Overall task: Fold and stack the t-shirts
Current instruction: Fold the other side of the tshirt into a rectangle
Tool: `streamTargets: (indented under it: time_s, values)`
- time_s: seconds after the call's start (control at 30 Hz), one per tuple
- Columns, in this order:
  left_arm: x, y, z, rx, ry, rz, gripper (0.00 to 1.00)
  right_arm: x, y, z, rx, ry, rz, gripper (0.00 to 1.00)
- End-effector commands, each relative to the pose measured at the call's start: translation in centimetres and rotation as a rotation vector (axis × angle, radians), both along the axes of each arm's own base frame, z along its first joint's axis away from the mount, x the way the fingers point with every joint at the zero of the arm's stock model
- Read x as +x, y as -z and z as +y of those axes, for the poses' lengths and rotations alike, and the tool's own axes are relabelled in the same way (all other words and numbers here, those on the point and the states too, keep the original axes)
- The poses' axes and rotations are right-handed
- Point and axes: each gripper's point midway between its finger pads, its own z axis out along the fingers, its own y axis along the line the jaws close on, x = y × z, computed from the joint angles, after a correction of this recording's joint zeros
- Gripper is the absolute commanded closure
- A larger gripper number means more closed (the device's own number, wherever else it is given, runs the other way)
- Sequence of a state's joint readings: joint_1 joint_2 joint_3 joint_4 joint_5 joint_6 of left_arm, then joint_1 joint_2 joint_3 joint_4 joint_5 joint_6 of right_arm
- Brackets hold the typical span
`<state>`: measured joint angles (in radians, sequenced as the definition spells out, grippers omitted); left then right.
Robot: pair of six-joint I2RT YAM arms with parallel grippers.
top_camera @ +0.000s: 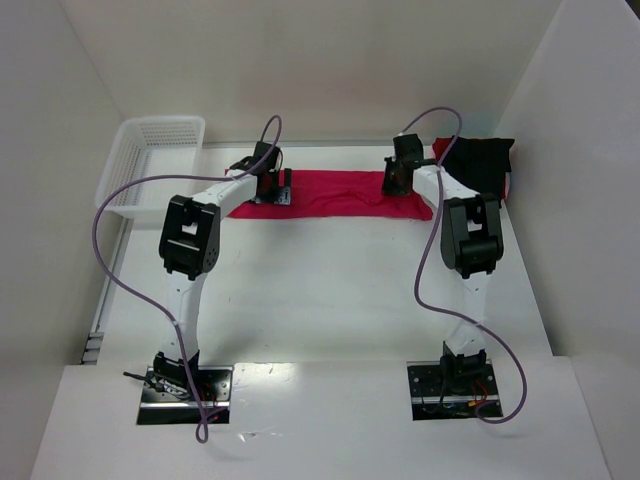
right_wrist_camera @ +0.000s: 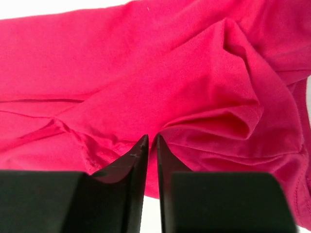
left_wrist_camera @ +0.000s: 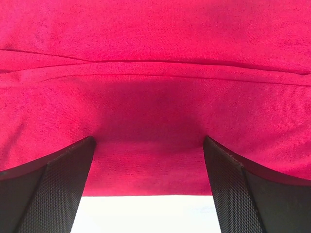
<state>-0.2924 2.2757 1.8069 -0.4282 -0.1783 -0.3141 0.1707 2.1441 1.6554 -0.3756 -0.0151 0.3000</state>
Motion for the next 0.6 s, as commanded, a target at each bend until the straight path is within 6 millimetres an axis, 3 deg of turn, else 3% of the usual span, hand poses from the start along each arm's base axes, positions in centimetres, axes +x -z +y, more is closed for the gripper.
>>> streamTargets:
  time_s: [0.0,0.07,0.1,0.13,0.33,0.5,0.57]
  values:
    - [0.8,-0.4,0.0,0.015,-0.003,-0.021,0.01,1.6,-1.1,0.6,0.000,-0.001,-0.055,0.84]
    - [0.8,-0.4,0.0,0.009,-0.011,-0.020,0.01,1.5,-0.5,0.6,-0.002,-0.001,-0.045,0.87]
    - [0.6,-0.3,0.0,0.012,-0.011,-0.012,0.01,2.1,-1.6,0.7,0.001,-0.001,-0.061,0.87]
    - [0.6,-0.3,0.0,0.012,-0.011,-0.012,0.01,2.0,-0.6,0.7,-0.004,-0.001,-0.031,0.84]
    - [0.9,-0.6,0.0,0.009,-0.011,-0.020,0.01,1.9,-0.6,0.4,-0.017,0.019,-0.011,0.49]
    - [1.0,-0.6,0.3,0.002,-0.015,-0.018,0.01,1.4,0.0,0.0,-0.031,0.038,0.014,0.51]
    - [1.0,-0.6,0.3,0.002,-0.015,-0.018,0.01,1.2,0.2,-0.1,-0.033,0.037,0.024,0.58]
